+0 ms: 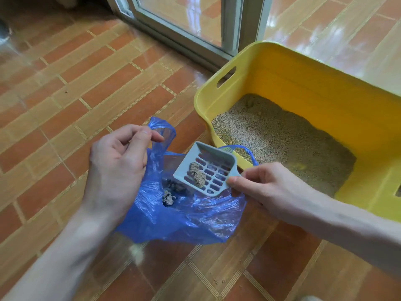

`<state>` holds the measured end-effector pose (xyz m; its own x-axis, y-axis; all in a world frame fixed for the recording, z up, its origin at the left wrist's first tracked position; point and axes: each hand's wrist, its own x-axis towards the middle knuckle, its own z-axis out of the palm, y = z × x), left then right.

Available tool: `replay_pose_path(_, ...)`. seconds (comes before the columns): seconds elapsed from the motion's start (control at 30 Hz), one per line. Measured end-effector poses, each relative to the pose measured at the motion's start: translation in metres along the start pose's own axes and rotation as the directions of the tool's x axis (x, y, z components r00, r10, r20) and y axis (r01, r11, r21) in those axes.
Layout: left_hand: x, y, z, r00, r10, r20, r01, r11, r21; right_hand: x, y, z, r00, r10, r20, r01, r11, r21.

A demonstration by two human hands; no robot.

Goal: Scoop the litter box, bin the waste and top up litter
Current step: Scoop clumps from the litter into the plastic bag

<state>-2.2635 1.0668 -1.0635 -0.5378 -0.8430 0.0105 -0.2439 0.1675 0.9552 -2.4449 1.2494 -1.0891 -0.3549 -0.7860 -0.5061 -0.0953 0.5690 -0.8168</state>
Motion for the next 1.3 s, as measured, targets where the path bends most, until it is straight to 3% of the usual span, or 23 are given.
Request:
replay_pose_path(0.2,-0.005,0.003,-0.005,1.0,0.004,-0.016,-0.004,1.0,0.016,0.025,0.02,0.049,1.0,0.001,-0.03,-0.006,0.983,-0.181)
replay_pose_path(0.43,-0.008,0.006,-0.004,1.0,0.006,-0.014,-0.006,1.0,0.009,0.055,0.032,0.08,0.973,-0.178,-0.146,0.093,0.885,-0.456)
replay_pose_path(0.67,-0.009,0.008,-0.005,1.0,0.005,-0.02,-0.005,1.0,0.015,0.064,0.031,0.095,0.933,-0.348,-0.093,0.166,0.644,-0.747)
replay_pose_path(0.73,-0.009,0.007,-0.005,1.0,0.003,-0.02,-0.003,1.0,0.016,0.065,0.035,0.1,0.888,-0.453,-0.081,0.194,0.53,-0.826)
replay_pose_path(0.8,-0.009,0.006,-0.005,1.0,0.0,-0.018,0.0,1.0,0.016,0.066,0.039,0.101,0.889,-0.456,-0.043,0.177,0.429,-0.886)
replay_pose_path(1.07,-0.008,0.005,-0.007,1.0,-0.009,-0.012,0.009,1.0,0.018,0.069,0.042,0.093,0.904,-0.425,-0.044,0.14,0.391,-0.91)
replay_pose_path(1.3,-0.005,0.001,-0.004,1.0,-0.016,-0.016,0.016,1.0,-0.001,0.06,0.034,0.08,0.857,-0.506,-0.099,0.175,0.466,-0.867)
